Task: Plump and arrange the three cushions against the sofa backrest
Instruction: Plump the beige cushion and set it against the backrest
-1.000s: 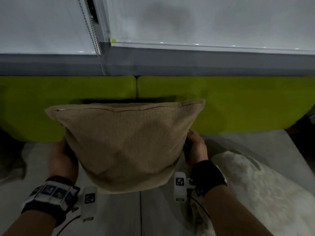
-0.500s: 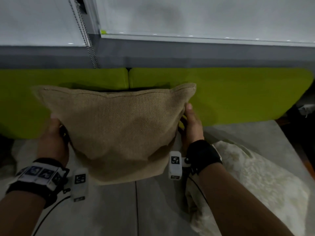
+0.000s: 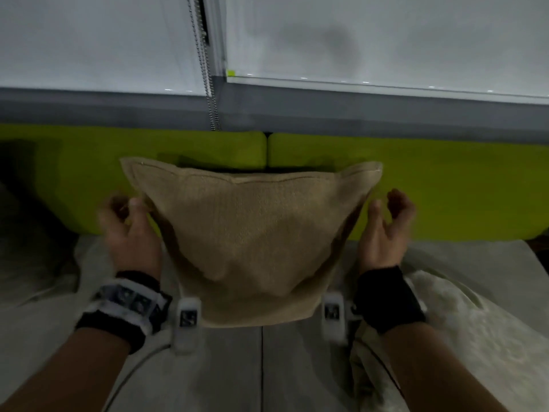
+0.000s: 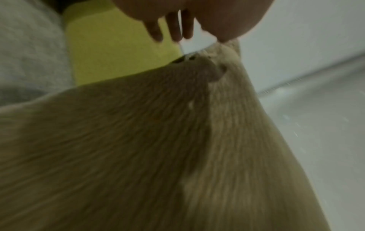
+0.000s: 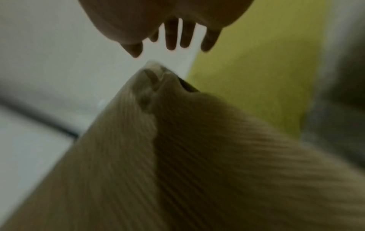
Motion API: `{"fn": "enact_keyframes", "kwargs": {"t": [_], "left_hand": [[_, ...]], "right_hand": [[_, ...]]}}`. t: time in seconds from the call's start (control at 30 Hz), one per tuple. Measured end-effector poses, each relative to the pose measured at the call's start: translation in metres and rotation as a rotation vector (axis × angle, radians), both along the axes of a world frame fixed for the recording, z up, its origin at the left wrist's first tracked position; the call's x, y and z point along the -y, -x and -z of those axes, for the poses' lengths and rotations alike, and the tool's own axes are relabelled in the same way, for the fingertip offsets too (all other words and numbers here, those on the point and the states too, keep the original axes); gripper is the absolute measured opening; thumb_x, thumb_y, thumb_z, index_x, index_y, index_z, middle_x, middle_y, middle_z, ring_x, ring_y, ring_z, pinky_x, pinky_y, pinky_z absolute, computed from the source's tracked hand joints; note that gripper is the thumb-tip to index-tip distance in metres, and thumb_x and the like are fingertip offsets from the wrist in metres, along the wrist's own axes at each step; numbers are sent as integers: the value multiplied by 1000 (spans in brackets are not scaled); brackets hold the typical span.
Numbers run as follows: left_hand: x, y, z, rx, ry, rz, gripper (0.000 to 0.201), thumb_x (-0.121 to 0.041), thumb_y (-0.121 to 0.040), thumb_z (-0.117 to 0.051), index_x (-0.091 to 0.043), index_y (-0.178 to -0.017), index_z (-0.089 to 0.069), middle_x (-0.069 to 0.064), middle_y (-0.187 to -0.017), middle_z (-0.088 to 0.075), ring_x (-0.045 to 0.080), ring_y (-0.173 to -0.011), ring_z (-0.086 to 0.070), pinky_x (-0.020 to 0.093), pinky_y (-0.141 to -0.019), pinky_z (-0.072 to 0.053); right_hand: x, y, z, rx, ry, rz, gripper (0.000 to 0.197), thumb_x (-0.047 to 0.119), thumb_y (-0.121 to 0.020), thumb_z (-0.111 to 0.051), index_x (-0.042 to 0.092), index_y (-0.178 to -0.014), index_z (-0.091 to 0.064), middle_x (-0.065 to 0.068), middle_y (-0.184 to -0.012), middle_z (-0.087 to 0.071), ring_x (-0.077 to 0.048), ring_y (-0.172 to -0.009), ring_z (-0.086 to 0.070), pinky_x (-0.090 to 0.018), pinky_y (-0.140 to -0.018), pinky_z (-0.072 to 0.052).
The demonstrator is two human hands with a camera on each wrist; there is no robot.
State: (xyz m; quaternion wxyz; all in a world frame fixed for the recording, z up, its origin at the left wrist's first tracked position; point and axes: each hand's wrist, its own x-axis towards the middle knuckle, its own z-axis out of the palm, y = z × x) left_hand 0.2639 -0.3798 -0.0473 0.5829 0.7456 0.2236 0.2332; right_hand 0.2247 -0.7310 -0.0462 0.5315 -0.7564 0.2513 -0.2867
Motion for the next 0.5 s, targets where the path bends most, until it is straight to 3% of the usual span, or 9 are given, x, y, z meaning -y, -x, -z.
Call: {"fn": "enact_keyframes", "kwargs": {"t": [0.03, 0.1, 0.17, 0.23, 0.33, 0.4, 0.5], "left_hand": [[8, 19, -3, 88, -137, 50, 50, -44, -100, -46, -13, -138, -47, 3, -136, -50, 20, -129, -47, 31, -111, -37], [34, 55, -5, 238, -469, 295, 55, -39, -101, -44, -7, -146, -37, 8, -150, -38, 22, -141, -34, 30, -119, -23], [56, 74, 12, 302, -801, 586, 57, -34, -98, -44, -10, -150, -33, 17, -159, -30, 32, -149, -25, 45, -123, -16], [66, 69, 29, 237, -1026, 715, 58, -42, -102, -35, -19, -154, -28, 13, -164, -23, 32, -153, -18, 55, -122, -12], [58, 35, 33, 104, -1231, 694, 61, -53, -101, -27, -27, -156, -27, 5, -166, -19, 30, -153, -18, 59, -121, -10], [43, 12, 28, 130, -1342, 702, 64, -56, -99, -31, -26, -156, -31, 8, -165, -23, 32, -152, -21, 64, -118, -15], [17, -8, 19, 182, -1452, 803, 66, -59, -99, -33, -23, -155, -35, 9, -163, -29, 32, -150, -29, 63, -117, -21]], "right_hand": [[-12, 18, -4, 35, 209, -130, 48, 35, -103, -56, 17, -147, -45, -5, -149, -48, -19, -140, -44, -37, -118, -36], [-39, 43, 1, 95, 664, -474, 52, 38, -103, -52, 20, -151, -44, -8, -160, -41, -27, -152, -33, -51, -124, -23], [-63, 50, 22, 131, 967, -683, 52, 46, -106, -46, 24, -153, -43, -8, -164, -38, -31, -156, -26, -66, -122, -18], [-72, 39, 34, 87, 1051, -703, 55, 52, -106, -42, 29, -155, -40, -5, -167, -34, -30, -158, -23, -72, -119, -16], [-56, 3, 24, -88, 1011, -638, 63, 62, -102, -35, 38, -160, -28, 5, -172, -18, -24, -160, -9, -70, -122, -1], [-35, -20, 12, -180, 981, -633, 68, 69, -100, -27, 40, -162, -23, 7, -173, -13, -23, -161, -3, -66, -123, 7], [-3, -40, 4, -249, 1072, -699, 75, 77, -98, -17, 39, -163, -19, 5, -173, -17, -23, -161, -7, -68, -123, 6]]}}
